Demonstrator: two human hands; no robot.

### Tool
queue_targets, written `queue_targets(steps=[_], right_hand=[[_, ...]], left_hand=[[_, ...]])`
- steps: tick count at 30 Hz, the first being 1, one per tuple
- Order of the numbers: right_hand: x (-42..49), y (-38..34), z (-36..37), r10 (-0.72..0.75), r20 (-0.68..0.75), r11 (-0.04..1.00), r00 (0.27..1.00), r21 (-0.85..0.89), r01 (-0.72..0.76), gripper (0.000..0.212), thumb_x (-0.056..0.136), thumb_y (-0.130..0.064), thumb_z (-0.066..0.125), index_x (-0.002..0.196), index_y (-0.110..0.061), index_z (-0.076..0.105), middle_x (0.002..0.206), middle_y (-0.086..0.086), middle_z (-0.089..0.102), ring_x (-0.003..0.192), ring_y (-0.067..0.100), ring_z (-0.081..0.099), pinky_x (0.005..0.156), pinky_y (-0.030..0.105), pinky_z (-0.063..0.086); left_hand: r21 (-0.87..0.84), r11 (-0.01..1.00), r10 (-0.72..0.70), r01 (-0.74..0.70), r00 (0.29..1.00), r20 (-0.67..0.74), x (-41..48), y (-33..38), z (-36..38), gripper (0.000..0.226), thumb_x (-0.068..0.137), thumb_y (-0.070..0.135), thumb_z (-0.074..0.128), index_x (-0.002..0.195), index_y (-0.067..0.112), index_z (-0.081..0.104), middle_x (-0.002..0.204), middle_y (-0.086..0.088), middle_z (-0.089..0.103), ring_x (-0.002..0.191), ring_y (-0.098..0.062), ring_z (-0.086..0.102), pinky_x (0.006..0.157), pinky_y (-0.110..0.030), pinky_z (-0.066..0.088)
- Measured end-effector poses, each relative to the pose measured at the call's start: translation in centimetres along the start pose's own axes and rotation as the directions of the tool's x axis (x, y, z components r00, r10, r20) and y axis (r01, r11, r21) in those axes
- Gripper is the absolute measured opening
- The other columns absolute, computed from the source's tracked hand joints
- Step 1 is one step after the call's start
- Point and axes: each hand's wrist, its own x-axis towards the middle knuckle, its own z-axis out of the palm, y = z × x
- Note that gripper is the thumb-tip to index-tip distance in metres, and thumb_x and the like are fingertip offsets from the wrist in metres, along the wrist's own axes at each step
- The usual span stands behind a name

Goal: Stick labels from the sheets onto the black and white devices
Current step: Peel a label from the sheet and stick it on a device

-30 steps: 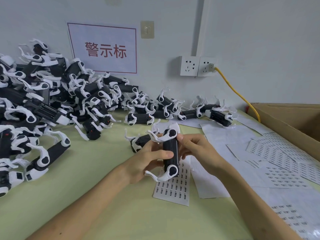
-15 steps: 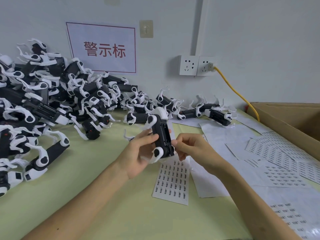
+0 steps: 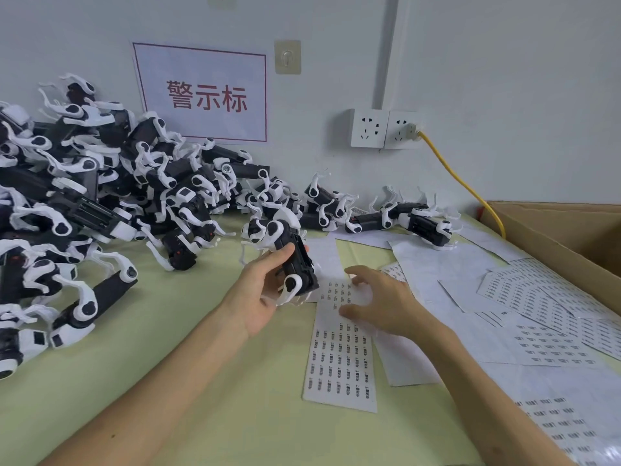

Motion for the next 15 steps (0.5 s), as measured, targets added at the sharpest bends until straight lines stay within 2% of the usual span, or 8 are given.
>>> queue_targets(steps=[2,4,6,8,10,12,15], right_hand=[[-0.21,-0.16,-0.19,-0.026,-0.017,0.999,1.0,0.04,0.026,0.073,0.083,-0.05,0.078,0.146,-0.037,0.044,0.13,-0.014,0.058,0.118,0.012,0.053,0.112,0.044,0.037],[-0.34,-0.26,-0.17,-0.048,-0.032,0.993,0.998,0.102,0.051,0.071,0.081,-0.042,0.083,0.142,-0.037,0.048,0.121,-0.015,0.057,0.115,0.01,0.053,0.101,0.036,0.042],[-0.32,-0.24,-0.08,-0.05,-0.073,0.982,0.996,0.177,0.062,0.073,0.077,-0.032,0.088,0.14,-0.035,0.051,0.12,-0.012,0.052,0.114,0.011,0.055,0.094,0.032,0.046],[-0.17,-0.1,-0.19,-0.022,-0.118,0.974,0.993,0.22,0.048,0.076,0.074,-0.023,0.09,0.139,-0.034,0.052,0.124,-0.008,0.049,0.11,0.011,0.057,0.087,0.028,0.049],[-0.03,0.13,-0.34,0.014,-0.133,0.97,0.991,0.241,0.018,0.074,0.074,-0.018,0.089,0.138,-0.032,0.054,0.121,-0.007,0.054,0.1,0.009,0.058,0.074,0.017,0.044],[0.03,0.38,-0.45,0.044,-0.111,0.963,0.993,0.268,-0.012,0.067,0.076,-0.016,0.088,0.133,-0.031,0.057,0.108,-0.008,0.062,0.088,0.006,0.059,0.066,0.012,0.041],[-0.09,0.35,-0.55,0.031,-0.09,0.963,0.995,0.27,-0.006,0.047,0.08,-0.009,0.081,0.116,-0.033,0.064,0.089,-0.009,0.066,0.071,0.004,0.057,0.062,0.015,0.045]], left_hand=[[-0.007,1.0,-0.023,0.024,0.999,0.027,-0.02,0.14,-0.18,0.031,0.071,0.032,0.08,0.095,0.014,0.084,0.123,-0.013,0.074,0.106,-0.021,0.073,0.082,-0.031,0.062],[-0.009,0.999,-0.05,0.05,0.997,0.06,-0.08,0.21,-0.28,0.029,0.076,0.033,0.078,0.096,0.014,0.083,0.121,-0.013,0.074,0.108,-0.026,0.073,0.082,-0.035,0.062],[-0.015,0.998,-0.063,0.065,0.994,0.087,-0.22,0.22,-0.26,0.028,0.081,0.033,0.075,0.098,0.012,0.083,0.118,-0.015,0.074,0.106,-0.029,0.073,0.08,-0.04,0.062],[-0.001,0.997,-0.073,0.073,0.991,0.115,-0.37,0.23,-0.29,0.029,0.083,0.034,0.073,0.097,0.011,0.083,0.114,-0.014,0.075,0.102,-0.027,0.075,0.078,-0.039,0.062],[0.032,0.995,-0.093,0.09,0.987,0.13,-0.51,0.29,-0.34,0.029,0.081,0.035,0.074,0.095,0.011,0.083,0.111,-0.013,0.077,0.1,-0.023,0.075,0.077,-0.036,0.062],[0.069,0.992,-0.117,0.109,0.986,0.122,-0.49,0.36,-0.4,0.028,0.078,0.033,0.075,0.093,0.011,0.084,0.111,-0.012,0.077,0.098,-0.022,0.076,0.078,-0.036,0.063],[0.134,0.981,-0.156,0.141,0.981,0.115,-0.5,0.24,-0.34,0.025,0.076,0.03,0.077,0.092,0.013,0.083,0.114,-0.013,0.076,0.097,-0.027,0.074,0.083,-0.041,0.062]])
